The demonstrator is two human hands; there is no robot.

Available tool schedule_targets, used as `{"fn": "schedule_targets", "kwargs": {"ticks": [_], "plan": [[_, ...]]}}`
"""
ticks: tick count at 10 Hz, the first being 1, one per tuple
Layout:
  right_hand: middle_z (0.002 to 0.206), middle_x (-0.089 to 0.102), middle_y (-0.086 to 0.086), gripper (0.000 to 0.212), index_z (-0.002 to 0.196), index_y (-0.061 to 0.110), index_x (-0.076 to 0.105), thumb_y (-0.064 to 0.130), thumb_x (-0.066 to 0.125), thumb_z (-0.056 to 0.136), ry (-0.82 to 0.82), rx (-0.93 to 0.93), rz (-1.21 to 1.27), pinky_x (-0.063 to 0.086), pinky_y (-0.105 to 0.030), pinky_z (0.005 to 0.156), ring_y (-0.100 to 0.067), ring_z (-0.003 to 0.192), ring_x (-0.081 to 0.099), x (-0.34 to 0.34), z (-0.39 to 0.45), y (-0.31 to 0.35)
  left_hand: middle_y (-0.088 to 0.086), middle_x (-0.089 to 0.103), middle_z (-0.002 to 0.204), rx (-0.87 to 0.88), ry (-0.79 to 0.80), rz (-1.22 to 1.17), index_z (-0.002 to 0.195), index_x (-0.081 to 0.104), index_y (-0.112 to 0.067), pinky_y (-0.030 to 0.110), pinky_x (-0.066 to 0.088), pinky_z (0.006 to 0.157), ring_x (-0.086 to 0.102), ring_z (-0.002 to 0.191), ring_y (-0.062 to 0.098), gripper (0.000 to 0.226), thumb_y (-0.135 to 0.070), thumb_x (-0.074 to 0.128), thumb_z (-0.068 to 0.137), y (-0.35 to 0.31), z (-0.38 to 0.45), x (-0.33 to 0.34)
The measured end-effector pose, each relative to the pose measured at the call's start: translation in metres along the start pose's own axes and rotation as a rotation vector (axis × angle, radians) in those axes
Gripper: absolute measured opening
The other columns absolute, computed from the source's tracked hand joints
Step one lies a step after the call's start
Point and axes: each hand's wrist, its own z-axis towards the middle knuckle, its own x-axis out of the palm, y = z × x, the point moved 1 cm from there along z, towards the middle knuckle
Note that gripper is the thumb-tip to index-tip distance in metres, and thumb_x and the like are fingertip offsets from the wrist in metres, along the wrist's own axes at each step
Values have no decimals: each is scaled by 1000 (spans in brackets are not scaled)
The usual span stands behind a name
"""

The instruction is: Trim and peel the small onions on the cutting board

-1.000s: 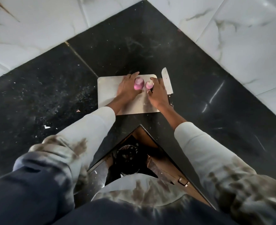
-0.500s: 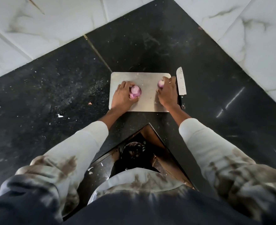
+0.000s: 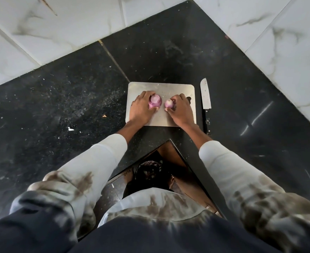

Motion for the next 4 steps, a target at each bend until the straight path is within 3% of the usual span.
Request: {"fn": "schedule_targets", "kwargs": {"ticks": [2,4], "plan": [[128,57,-2,40,124,17,60,29,80,92,-27,-11,30,57,-39,97,-20,118,58,11,0,11,-2,53,138,-79,32,-13,141,55,-22,41,54,107,62,119,20,81,-28,96,71,19,-5,-4],[135,54,-5,56,134,17,55,25,85,88,10,26,74,55,-39,102,-24,123,58,11,-2,14,0,64,120,-50,1,-5,115,78,-13,39,55,100,65,105,19,33,-20,88,84,31,-12,-7]]}}
